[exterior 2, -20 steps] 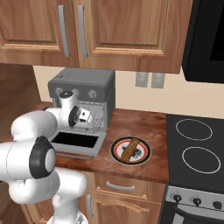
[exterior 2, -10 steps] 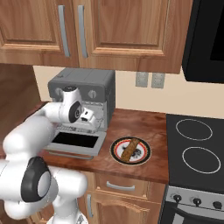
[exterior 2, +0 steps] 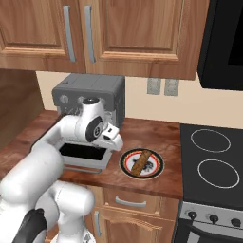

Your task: Pull the toaster oven rack outwards. Pick up the baguette from the plate and place it on the toaster oven rack. Close the toaster oven door fully and set the temperature to the lowest setting.

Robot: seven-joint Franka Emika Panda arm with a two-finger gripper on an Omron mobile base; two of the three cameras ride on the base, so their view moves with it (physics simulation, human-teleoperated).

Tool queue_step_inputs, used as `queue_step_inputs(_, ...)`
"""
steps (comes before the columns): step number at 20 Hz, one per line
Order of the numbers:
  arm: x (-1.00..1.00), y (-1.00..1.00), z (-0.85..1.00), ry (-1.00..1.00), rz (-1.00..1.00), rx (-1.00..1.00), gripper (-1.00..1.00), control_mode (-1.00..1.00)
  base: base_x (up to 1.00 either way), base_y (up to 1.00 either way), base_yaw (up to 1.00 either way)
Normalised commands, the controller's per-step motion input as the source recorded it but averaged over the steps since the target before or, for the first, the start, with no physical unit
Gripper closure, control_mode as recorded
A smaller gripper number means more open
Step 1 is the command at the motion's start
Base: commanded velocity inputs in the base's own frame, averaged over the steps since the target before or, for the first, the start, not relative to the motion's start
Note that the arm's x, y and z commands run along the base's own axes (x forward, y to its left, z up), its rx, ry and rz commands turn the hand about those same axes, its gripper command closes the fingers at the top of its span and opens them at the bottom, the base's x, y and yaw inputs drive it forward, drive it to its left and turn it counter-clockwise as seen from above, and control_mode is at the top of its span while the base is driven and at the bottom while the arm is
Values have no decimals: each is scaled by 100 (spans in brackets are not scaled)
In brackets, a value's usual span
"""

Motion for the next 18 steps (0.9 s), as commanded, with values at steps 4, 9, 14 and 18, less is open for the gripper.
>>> queue_step_inputs(4, -23, -93, 0, 0, -16, -3, -100, -100, 0, 0, 0)
queue_step_inputs(9, 0, -88, 0, 8, -17, -1, -100, -100, 0, 0, 0)
queue_step_inputs(14, 8, -55, 0, 5, -5, 0, -100, -100, 0, 0, 0)
queue_step_inputs(18, 26, -8, -12, 1, 9, 7, -100, -100, 0, 0, 0)
